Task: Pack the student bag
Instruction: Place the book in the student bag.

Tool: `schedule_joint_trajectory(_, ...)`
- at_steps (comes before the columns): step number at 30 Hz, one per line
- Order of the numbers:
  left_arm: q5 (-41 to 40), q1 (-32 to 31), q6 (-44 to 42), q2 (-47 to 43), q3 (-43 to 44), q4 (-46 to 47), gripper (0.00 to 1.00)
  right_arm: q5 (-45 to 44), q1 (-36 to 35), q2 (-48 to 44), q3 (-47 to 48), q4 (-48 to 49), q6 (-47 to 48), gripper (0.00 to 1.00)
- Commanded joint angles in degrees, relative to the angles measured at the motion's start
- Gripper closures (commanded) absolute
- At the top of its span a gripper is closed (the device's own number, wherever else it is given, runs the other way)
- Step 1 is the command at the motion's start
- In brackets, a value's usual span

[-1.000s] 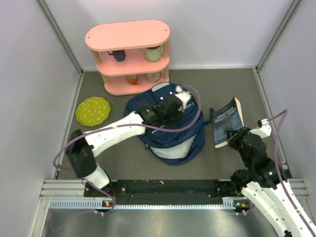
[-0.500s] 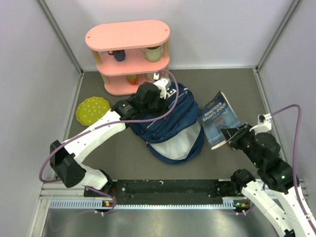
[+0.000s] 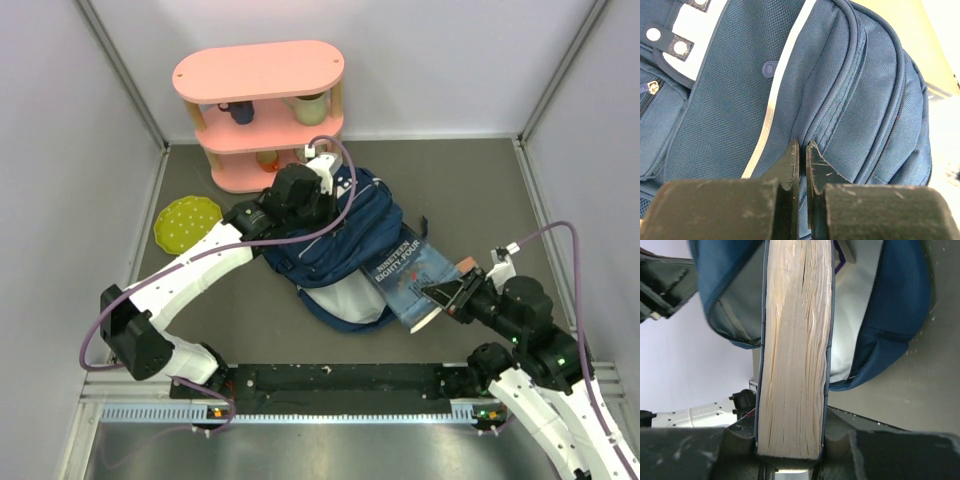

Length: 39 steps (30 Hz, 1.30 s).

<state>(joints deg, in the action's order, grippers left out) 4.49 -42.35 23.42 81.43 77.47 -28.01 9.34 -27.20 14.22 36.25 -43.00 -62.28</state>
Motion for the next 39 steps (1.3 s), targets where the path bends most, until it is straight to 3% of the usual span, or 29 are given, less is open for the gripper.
schedule_joint_trajectory(1,0.1,0.6,3.0,-4.9,1.5,10.2,1.0,3.4,0.4,-1.1,-0.5,7.0,-1.6,1.0)
schedule_joint_trajectory(7,0.3,0.5,3.8,-5.8,0.1,11.2,1.0,7.9,0.5,1.2,-3.7,12.6,-2.1,1.0)
schedule_joint_trajectory(11,0.4,0.5,4.7,-7.2,-1.3,12.7,1.0,11.7,0.5,4.8,-7.6,22.8,-4.2,1.0)
schedule_joint_trajectory(24,2.4,0.5,6.3,-8.8,-4.6,15.6,1.0,13.6,0.4,18.1,-8.9,41.7,-5.5,1.0)
schedule_joint_trajectory(39,6.1,0.5,8.4,-9.1,-5.8,18.4,1.0,0.1,-0.1,23.3,-18.8,61.2,-17.5,1.0)
